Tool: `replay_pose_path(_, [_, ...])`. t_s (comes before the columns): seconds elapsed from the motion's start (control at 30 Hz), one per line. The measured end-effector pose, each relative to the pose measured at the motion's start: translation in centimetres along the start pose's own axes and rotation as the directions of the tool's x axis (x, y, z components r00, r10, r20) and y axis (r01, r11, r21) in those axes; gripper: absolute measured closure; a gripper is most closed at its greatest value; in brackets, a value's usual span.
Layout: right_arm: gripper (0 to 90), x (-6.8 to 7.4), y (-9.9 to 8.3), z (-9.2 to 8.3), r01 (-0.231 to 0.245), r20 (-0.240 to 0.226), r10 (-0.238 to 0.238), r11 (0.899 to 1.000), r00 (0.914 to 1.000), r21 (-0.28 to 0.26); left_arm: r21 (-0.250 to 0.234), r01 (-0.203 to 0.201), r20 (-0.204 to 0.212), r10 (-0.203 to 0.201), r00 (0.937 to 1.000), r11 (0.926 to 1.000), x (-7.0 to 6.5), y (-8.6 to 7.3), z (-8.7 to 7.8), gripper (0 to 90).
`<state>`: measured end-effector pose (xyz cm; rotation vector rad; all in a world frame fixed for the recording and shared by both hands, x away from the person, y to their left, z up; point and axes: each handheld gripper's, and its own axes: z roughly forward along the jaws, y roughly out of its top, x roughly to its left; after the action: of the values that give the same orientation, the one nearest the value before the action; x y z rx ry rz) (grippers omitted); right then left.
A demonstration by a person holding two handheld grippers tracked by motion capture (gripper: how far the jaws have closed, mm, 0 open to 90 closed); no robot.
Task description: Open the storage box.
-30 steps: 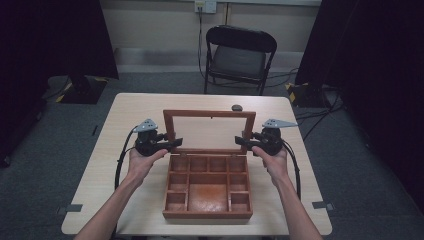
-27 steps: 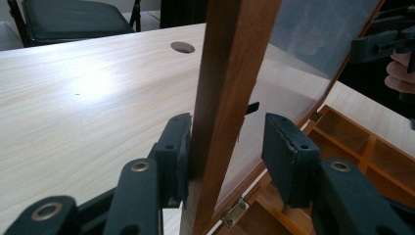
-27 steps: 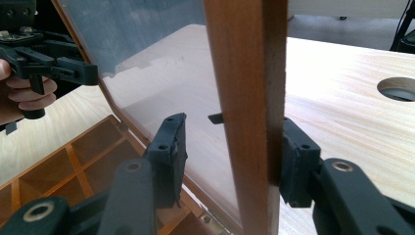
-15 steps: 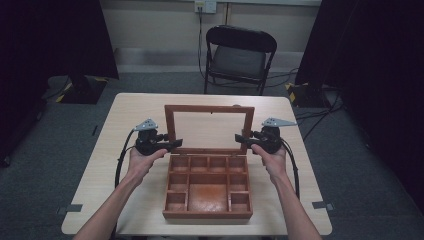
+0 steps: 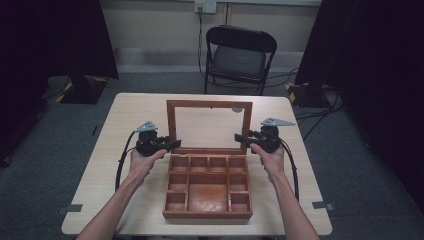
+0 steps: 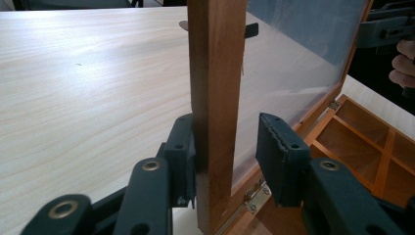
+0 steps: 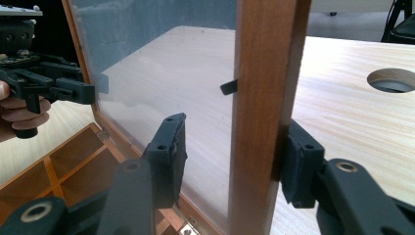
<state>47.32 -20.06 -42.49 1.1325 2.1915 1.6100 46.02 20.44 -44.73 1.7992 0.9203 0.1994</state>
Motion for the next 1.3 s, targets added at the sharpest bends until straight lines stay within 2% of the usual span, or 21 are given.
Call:
replay_pose_path(0.23, [50.3,-0.2,-0.5,0.7,-0.003,0.024,0.002,0.999,0.9997,0.036,0.008,0.008,-0.003,-0.008,1.0000,0.9999,0.4,0.2,0.3,61.8])
replay_pose_path(0.3, [50.6,-0.3,-0.6,0.8,-0.009,0.028,0.008,0.999,0.9996,0.037,0.001,0.033,0.006,-0.033,0.9994,0.9995,0.5,0.1,0.4,62.0])
replay_pose_path(0.43, [53.5,-0.6,-0.6,1.0,-0.021,0.033,0.020,0.999,0.9993,0.030,0.002,0.034,0.014,-0.034,0.9993,0.9994,0.7,0.1,0.5,62.6])
replay_pose_path(0.7, [52.9,-0.9,-0.8,1.3,-0.048,0.036,0.047,0.998,0.9982,0.029,0.011,0.047,0.012,-0.047,0.9988,0.9988,1.0,0.2,0.9,60.8])
replay_pose_path(0.83, [50.9,-1.1,-0.9,1.5,-0.051,0.046,0.049,0.998,0.9977,0.032,0.024,0.052,0.016,-0.053,0.9985,0.9984,1.3,0.3,1.2,59.7])
replay_pose_path(0.97, [47.2,-1.1,-1.1,1.9,-0.055,0.064,0.053,0.998,0.9966,0.038,0.018,0.074,0.021,-0.075,0.9970,0.9971,1.5,0.1,1.6,57.6])
replay_pose_path(1.2, [45.4,-1.4,-1.3,2.2,-0.065,0.064,0.063,0.997,0.9960,0.042,0.019,0.082,0.035,-0.083,0.9959,0.9964,1.9,0.0,1.9,56.6])
replay_pose_path(1.3, [42.8,-1.4,-1.4,2.5,-0.067,0.071,0.063,0.996,0.9955,0.051,0.029,0.083,0.028,-0.084,0.9961,0.9961,1.9,-0.1,2.1,55.0])
